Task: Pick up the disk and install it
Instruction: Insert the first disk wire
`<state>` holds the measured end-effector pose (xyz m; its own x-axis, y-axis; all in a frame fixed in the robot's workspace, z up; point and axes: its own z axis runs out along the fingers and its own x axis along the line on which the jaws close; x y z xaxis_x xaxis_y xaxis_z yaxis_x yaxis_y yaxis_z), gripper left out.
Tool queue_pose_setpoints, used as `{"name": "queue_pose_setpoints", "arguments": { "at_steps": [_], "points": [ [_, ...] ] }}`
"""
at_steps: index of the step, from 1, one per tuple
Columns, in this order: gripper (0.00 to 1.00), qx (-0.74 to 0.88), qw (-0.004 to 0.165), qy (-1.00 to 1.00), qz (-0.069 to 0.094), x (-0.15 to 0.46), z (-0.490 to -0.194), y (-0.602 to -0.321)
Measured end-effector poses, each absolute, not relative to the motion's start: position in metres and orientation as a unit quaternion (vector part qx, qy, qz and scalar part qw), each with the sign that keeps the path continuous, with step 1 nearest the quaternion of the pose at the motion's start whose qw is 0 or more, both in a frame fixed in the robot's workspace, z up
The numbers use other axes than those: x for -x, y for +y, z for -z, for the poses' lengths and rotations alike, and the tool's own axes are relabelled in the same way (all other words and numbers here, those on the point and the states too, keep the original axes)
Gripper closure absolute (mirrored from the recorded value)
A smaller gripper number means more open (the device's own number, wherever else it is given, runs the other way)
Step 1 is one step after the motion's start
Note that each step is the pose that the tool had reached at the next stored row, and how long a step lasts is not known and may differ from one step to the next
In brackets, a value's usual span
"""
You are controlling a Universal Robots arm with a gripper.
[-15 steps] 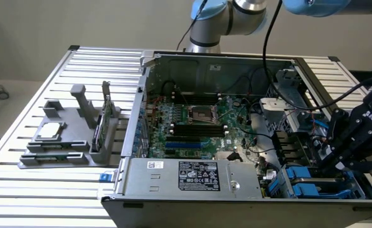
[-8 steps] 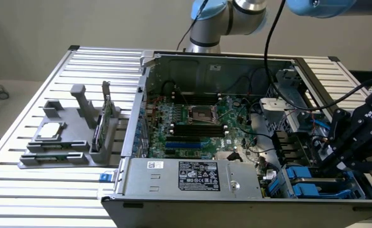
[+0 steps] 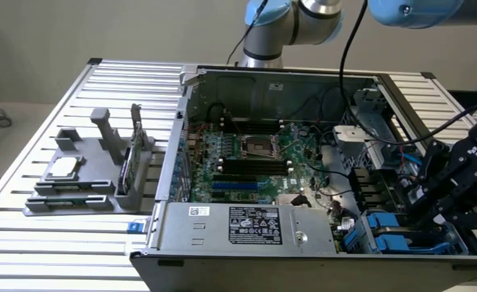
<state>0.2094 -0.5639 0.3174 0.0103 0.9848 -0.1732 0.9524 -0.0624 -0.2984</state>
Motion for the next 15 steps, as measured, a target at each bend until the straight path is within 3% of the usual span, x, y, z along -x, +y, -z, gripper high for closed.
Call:
{"name": "queue_pose_setpoints", "arguments": {
  "at_steps": [1,4,6,7,15],
  "points": [
    [0.71,0.709,0.049,-0.683,-0.169,-0.209,-0.318,-0.564],
    [0.52,0.708,0.051,-0.683,-0.171,-0.209,-0.322,-0.564],
    [0.52,0.708,0.052,-0.683,-0.173,-0.209,-0.326,-0.564],
    [0.46,0.708,0.052,-0.683,-0.173,-0.209,-0.328,-0.565],
    [0.46,0.708,0.054,-0.683,-0.174,-0.209,-0.345,-0.566]
  ]
}}
